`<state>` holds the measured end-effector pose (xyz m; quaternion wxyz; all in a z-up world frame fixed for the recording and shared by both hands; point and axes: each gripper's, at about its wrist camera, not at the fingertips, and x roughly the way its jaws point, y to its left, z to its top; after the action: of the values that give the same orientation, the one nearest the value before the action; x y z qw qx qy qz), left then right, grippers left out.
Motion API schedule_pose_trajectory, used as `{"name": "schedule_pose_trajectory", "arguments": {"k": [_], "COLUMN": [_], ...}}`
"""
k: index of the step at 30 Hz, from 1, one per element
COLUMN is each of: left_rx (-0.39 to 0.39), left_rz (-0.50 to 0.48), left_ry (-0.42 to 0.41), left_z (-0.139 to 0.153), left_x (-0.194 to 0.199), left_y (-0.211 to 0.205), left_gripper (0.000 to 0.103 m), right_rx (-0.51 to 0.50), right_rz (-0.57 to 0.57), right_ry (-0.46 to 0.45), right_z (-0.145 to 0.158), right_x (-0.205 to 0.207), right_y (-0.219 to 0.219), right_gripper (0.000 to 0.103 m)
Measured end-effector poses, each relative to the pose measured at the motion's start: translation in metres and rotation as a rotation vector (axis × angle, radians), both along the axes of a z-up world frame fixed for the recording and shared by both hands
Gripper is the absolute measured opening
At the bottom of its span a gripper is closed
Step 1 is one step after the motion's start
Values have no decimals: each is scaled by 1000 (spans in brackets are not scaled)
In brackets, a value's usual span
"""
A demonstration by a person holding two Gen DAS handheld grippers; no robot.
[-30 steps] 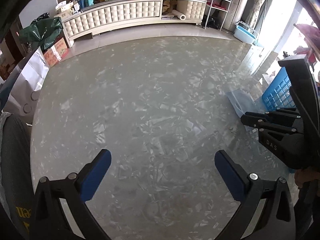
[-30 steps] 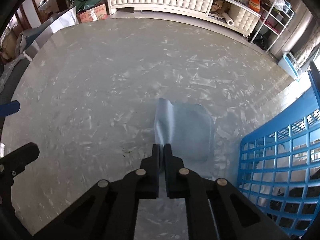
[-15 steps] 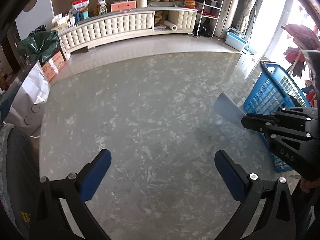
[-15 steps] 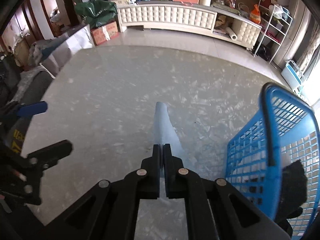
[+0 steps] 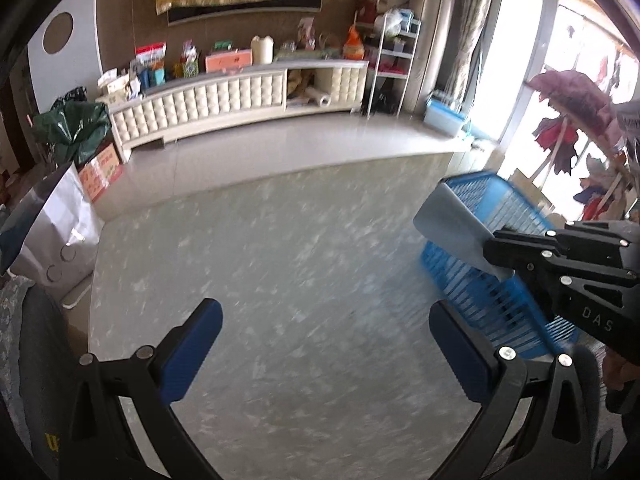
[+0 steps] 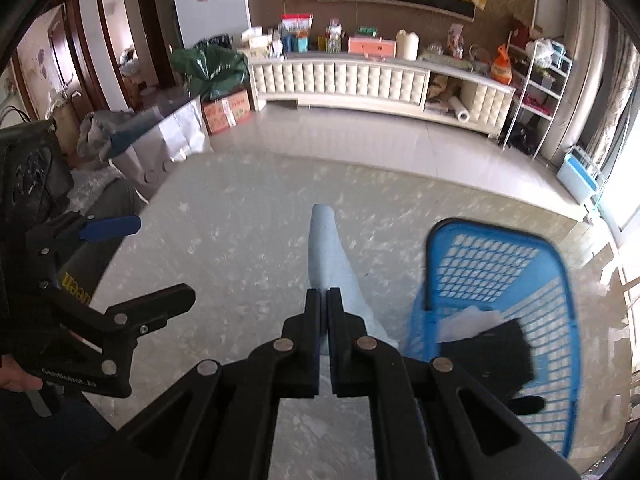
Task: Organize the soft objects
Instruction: 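Carry the blue cloth into the basket and open the right tool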
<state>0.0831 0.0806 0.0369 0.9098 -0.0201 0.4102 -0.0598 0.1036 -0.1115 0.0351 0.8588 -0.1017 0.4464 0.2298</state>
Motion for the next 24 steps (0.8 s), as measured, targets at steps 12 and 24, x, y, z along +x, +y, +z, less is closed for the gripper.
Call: {"name": "schedule_pose_trajectory", "arguments": {"k": [12,24], "left_rx": [-6,57], "left_rz": [-66,-145], "left_ry": [-36,17], "left_z": [23,1], "left_x": [9,37], "left_y": [-75,-141], "left_gripper": [103,103], "right_rx": [-28,-112], "right_rz": [-92,-169], "right_ry": [-140,-134], "right_z": [25,-8], "right_x": [-24,-9], "right_y": [-69,-89], "right_gripper": [3,3]}}
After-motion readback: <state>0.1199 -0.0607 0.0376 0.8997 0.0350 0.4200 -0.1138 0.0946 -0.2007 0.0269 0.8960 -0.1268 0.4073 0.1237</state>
